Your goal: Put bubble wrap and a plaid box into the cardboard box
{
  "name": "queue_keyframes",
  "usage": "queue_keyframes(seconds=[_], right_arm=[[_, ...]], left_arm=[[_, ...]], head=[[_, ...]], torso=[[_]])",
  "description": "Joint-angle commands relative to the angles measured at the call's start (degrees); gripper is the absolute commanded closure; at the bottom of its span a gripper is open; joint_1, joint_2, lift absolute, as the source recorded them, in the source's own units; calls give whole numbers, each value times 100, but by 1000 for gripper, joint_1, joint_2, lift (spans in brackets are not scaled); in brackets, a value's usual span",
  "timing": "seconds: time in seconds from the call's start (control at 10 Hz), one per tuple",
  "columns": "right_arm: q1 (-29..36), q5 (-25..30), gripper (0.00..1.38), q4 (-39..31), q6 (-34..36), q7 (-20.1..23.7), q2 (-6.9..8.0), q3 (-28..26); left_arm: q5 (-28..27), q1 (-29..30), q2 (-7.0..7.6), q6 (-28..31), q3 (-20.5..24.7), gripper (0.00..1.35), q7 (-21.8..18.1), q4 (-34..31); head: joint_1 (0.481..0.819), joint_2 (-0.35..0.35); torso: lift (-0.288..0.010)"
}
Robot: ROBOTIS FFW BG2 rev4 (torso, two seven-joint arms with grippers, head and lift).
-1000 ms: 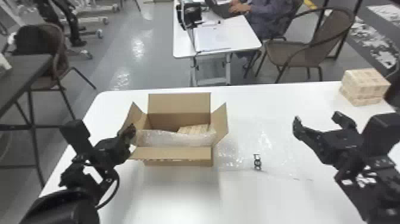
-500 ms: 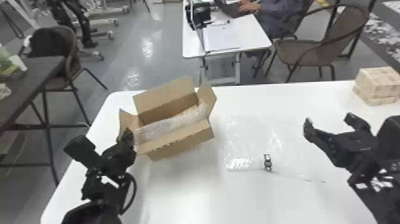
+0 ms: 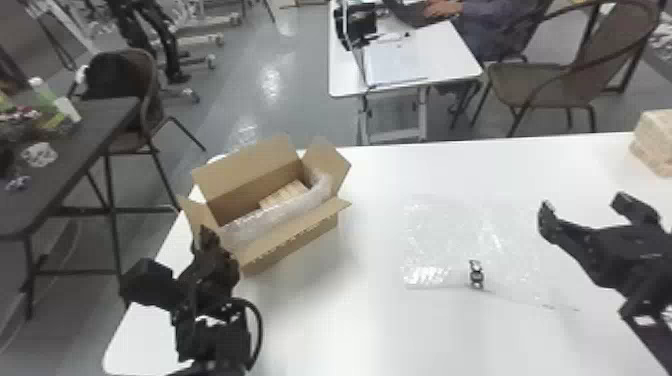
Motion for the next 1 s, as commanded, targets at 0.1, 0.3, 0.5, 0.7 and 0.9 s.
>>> queue_keyframes(seconds=[0.1, 0.3, 0.5, 0.7, 0.9], right_arm=[[-6, 0, 194, 0, 20, 23, 0, 9], [2, 0, 194, 0, 37, 49, 0, 0], [-6, -9, 194, 9, 46, 66, 0, 9], [-24, -35, 194, 61, 46, 137, 0, 18], [-33, -35, 194, 61, 55, 163, 0, 9]], left_arm=[[43, 154, -15, -501, -218, 1210, 589, 8], [-98, 251, -15, -940, -332, 1210, 1169, 17], [-265, 242, -15, -1353, -481, 1210, 1635, 158], [-27, 181, -15, -1599, -640, 1177, 1635, 316], [-186, 189, 220, -1582, -754, 214, 1635, 272]], head=[[695, 238], [695, 252], [695, 269], [695, 275], [695, 267]], torso=[[-108], [-108], [-108], [-108], [-108]])
